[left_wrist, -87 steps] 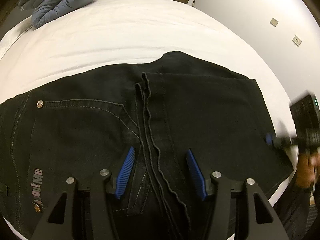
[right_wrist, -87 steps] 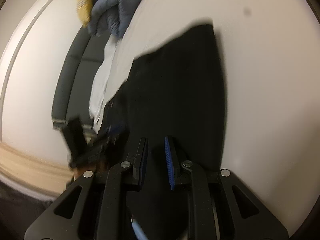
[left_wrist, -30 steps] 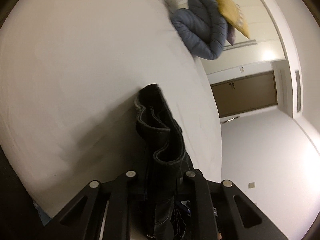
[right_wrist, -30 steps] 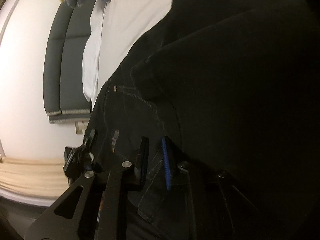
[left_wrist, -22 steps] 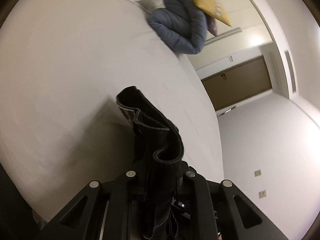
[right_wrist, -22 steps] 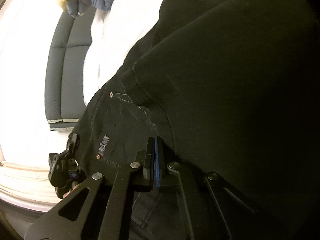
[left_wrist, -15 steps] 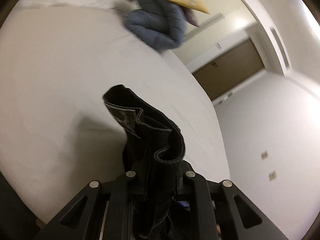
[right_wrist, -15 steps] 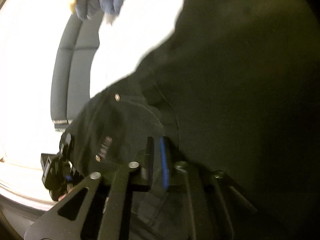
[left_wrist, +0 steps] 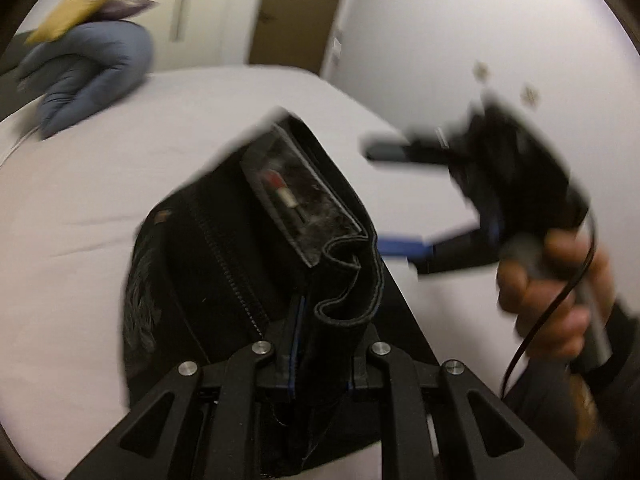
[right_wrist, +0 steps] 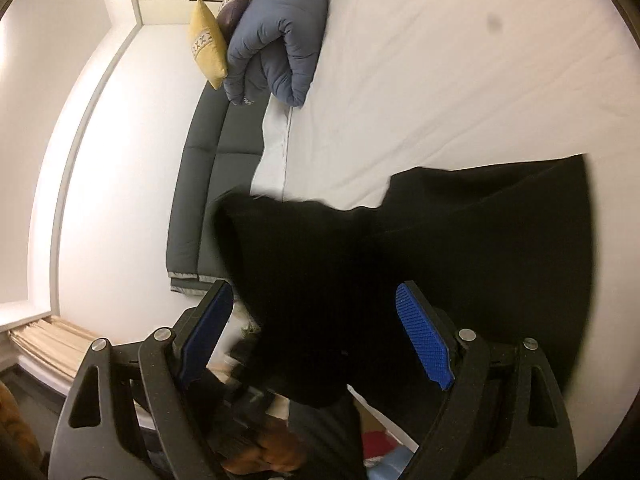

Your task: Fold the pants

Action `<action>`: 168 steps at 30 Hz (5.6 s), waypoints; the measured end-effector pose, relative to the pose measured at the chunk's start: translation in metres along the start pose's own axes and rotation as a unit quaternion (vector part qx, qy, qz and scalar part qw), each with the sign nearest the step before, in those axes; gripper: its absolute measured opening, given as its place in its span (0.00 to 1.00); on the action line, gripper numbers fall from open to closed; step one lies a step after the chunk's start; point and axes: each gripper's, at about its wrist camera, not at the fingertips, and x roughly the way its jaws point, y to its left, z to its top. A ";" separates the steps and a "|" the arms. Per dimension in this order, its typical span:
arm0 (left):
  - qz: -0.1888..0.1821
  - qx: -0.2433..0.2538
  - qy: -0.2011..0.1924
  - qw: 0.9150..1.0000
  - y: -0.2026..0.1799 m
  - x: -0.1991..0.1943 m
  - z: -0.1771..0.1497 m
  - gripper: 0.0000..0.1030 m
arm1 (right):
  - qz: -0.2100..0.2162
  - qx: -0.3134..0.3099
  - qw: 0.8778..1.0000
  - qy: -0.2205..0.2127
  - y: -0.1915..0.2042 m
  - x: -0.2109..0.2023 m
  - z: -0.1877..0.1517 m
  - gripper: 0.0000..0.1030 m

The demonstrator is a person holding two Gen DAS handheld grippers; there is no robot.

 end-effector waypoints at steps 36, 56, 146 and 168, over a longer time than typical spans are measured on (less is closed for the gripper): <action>-0.004 0.013 0.044 0.999 -0.024 -0.008 -0.015 0.68 | -0.160 0.008 0.986 -0.052 -0.085 -0.063 -0.053 0.23; 0.075 0.002 0.143 0.987 0.060 0.071 0.031 0.31 | -0.475 -0.241 0.846 0.021 0.001 0.025 -0.106 0.25; -0.039 -0.106 0.104 0.988 0.109 0.039 0.065 0.20 | -0.241 -0.088 0.964 -0.068 0.016 -0.055 0.010 0.16; 0.080 -0.069 -0.023 0.994 0.108 0.052 0.052 0.94 | -0.283 -0.065 0.939 -0.183 -0.032 -0.095 0.039 0.55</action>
